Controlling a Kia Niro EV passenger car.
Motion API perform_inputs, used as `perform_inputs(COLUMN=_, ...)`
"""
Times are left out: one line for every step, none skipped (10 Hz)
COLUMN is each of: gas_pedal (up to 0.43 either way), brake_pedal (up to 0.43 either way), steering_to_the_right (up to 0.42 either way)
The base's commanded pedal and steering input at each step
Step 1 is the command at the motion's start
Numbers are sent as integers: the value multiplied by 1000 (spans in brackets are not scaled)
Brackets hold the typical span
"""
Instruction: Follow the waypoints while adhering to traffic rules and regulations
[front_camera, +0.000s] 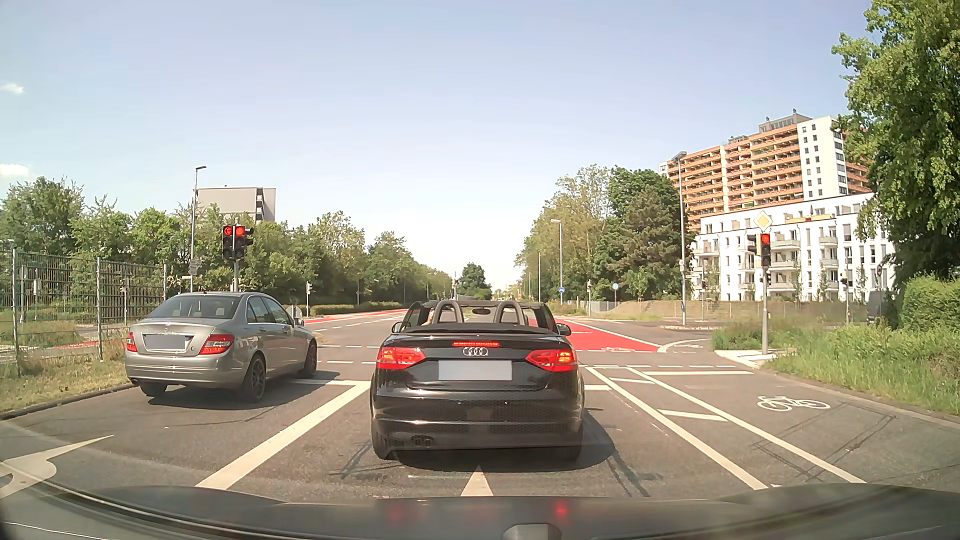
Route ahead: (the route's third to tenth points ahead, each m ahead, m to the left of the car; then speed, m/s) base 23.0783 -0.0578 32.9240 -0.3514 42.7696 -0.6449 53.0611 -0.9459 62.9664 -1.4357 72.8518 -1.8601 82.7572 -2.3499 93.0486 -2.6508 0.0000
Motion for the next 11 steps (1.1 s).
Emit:
perform_inputs(gas_pedal=0, brake_pedal=354, steering_to_the_right=-2)
perform_inputs(gas_pedal=0, brake_pedal=354, steering_to_the_right=-2)
perform_inputs(gas_pedal=0, brake_pedal=354, steering_to_the_right=-2)
perform_inputs(gas_pedal=0, brake_pedal=354, steering_to_the_right=-2)
perform_inputs(gas_pedal=0, brake_pedal=354, steering_to_the_right=-2)
perform_inputs(gas_pedal=0, brake_pedal=354, steering_to_the_right=-2)
perform_inputs(gas_pedal=0, brake_pedal=354, steering_to_the_right=-2)
perform_inputs(gas_pedal=0, brake_pedal=354, steering_to_the_right=-2)
perform_inputs(gas_pedal=0, brake_pedal=354, steering_to_the_right=-2)
perform_inputs(gas_pedal=0, brake_pedal=354, steering_to_the_right=-2)
perform_inputs(gas_pedal=0, brake_pedal=354, steering_to_the_right=-2)
